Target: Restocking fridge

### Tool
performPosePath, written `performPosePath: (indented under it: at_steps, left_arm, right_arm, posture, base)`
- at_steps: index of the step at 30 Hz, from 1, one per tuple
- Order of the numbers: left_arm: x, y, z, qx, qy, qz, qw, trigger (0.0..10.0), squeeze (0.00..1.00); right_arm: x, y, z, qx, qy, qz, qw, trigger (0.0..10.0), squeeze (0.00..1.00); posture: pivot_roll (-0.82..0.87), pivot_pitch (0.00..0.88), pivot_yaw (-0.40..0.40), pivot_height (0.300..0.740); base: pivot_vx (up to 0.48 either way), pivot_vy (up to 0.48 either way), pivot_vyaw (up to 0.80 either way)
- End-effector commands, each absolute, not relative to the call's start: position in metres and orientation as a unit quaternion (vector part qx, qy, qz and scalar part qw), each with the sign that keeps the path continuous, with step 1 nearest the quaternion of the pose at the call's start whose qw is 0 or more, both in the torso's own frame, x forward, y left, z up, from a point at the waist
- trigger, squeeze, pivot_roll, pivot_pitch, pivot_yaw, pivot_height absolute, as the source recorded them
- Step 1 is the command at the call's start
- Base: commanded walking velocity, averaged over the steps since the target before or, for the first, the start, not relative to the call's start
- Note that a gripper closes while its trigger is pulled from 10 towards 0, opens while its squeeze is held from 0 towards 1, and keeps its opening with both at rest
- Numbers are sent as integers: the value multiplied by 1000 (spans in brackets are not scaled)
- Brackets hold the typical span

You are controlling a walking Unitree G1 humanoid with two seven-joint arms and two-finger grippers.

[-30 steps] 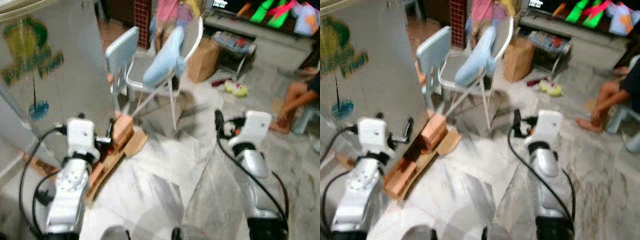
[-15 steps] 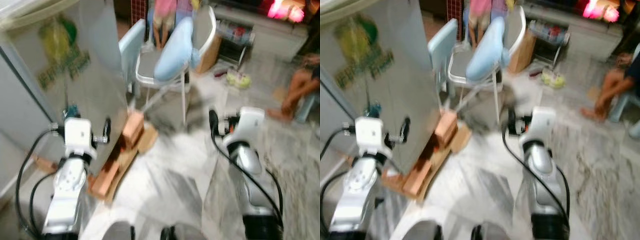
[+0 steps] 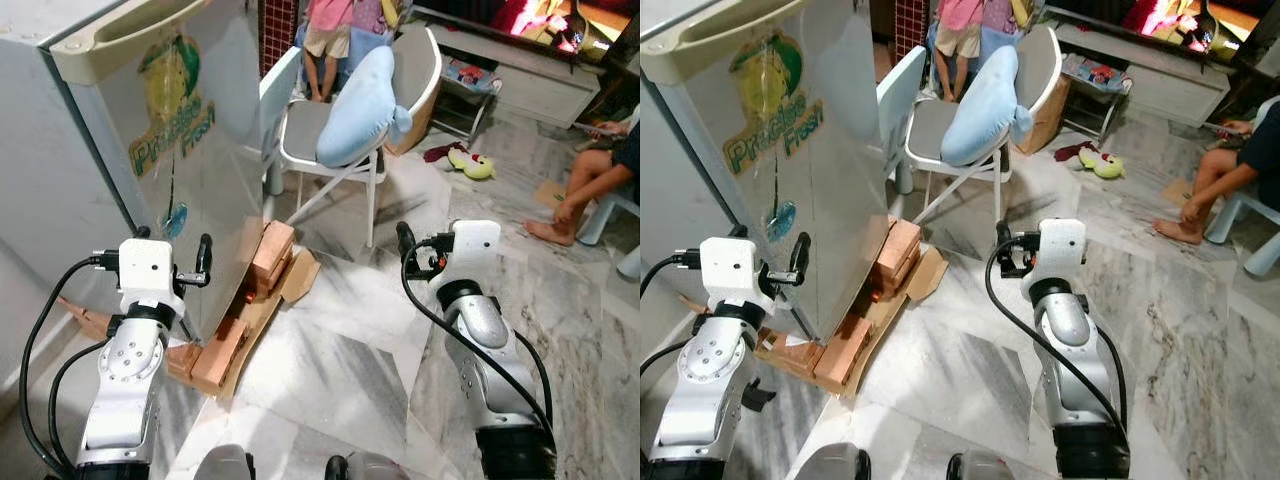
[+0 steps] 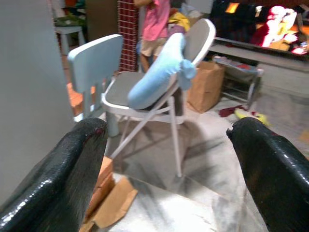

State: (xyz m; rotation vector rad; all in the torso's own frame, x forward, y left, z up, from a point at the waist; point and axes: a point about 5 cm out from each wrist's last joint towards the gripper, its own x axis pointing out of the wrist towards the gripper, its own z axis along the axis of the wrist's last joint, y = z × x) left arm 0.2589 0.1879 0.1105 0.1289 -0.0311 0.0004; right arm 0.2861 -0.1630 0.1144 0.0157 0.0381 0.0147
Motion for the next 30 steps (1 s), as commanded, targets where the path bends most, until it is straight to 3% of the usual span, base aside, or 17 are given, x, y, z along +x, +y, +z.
performPosePath:
  at_steps: [1, 13, 16, 22, 30]
  left_arm:
    - [258, 187, 110, 65, -10, -2, 998, 10000, 0]
    - [260, 181, 113, 68, -17, -19, 997, 10000, 0]
    - [260, 180, 113, 72, -20, -22, 997, 10000, 0]
    - [271, 186, 112, 85, -22, -11, 996, 10000, 0]
    - [296, 192, 117, 75, -27, -19, 997, 10000, 0]
  right_arm:
    - [287, -167, 116, -18, 15, -5, 1000, 10000, 0]
    - [285, -167, 116, 8, 14, -10, 1000, 10000, 0]
    - [284, -169, 116, 9, 14, -13, 1000, 10000, 0]
    - [279, -167, 108, 20, 26, -8, 999, 10000, 0]
    - [278, -162, 104, 22, 32, 5, 999, 10000, 0]
  posture:
    - [50, 60, -103, 740]
    - [45, 66, -103, 740]
    - [42, 68, -102, 740]
    - [49, 72, -113, 740]
    - [36, 84, -108, 740]
  base:
    - [0, 480, 0]
    - [0, 467, 0]
    - [0, 0, 0]
    - [0, 0, -740]
    - [0, 0, 0]
